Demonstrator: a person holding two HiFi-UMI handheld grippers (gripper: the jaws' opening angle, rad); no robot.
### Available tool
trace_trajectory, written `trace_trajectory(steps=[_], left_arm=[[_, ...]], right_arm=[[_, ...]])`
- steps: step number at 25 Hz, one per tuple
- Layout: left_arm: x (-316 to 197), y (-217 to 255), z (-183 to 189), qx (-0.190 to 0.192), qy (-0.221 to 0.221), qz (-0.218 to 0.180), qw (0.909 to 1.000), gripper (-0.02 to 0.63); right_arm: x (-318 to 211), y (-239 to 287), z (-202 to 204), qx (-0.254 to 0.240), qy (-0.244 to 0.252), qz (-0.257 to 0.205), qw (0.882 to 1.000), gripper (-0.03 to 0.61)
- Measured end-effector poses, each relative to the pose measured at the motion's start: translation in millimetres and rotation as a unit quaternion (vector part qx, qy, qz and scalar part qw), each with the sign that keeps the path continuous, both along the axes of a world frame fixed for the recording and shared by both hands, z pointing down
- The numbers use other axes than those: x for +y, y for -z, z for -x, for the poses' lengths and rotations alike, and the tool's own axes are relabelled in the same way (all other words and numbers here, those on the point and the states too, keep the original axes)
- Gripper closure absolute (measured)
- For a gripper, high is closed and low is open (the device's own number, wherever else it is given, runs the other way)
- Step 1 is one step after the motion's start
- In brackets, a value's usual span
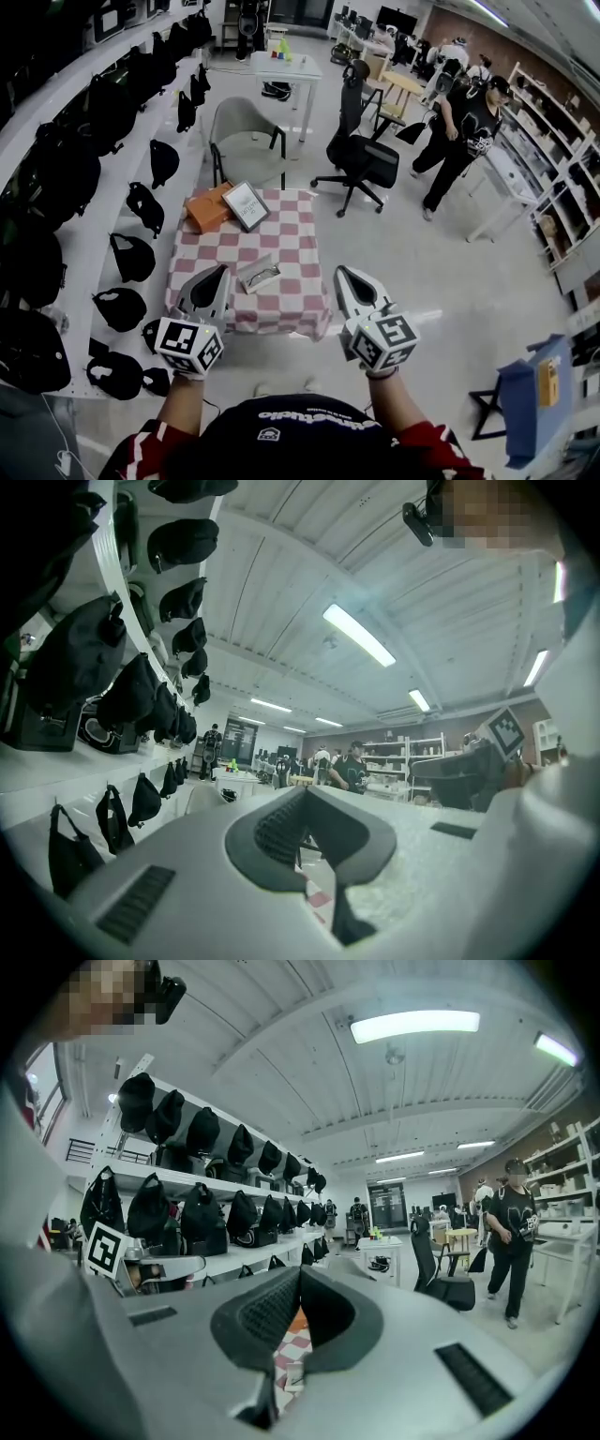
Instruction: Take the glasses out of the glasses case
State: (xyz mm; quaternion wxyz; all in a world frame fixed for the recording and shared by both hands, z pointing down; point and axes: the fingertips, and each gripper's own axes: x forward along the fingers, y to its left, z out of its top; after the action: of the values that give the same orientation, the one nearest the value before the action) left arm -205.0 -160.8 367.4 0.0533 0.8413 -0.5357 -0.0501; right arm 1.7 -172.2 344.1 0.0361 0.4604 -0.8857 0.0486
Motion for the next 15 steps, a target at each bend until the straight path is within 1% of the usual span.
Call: trace_trajectory(steps=[2, 6, 12, 15], left_arm=[[-2.9, -1.2, 1.3, -0.010, -0.002, -0.004, 0.9999, 0.609], [-9.8, -4.4, 0.9, -0.011, -0.001, -0.004, 0.9999, 0.609], [-25.6, -2.7, -13.6, -0.011, -0.014, -0.004, 0.9998, 0.609], [-33.4, 1.9, -19.7, -0.014, -0.014, -0.007, 0.9998, 0.609]], right_arm=[[-2.7, -0.8, 2.5, 0.000, 0.001, 0.000, 1.000, 0.584], [-8.6, -0.9, 6.1, -0.002, 0.006, -0.002, 1.000, 0.584], [-27.3, -1.4, 4.0, -0.010, 0.016, -0.006, 1.000, 0.584], [-34.1, 1.6, -0.2, -0.016, 0.023, -0.012, 1.000, 0.584]])
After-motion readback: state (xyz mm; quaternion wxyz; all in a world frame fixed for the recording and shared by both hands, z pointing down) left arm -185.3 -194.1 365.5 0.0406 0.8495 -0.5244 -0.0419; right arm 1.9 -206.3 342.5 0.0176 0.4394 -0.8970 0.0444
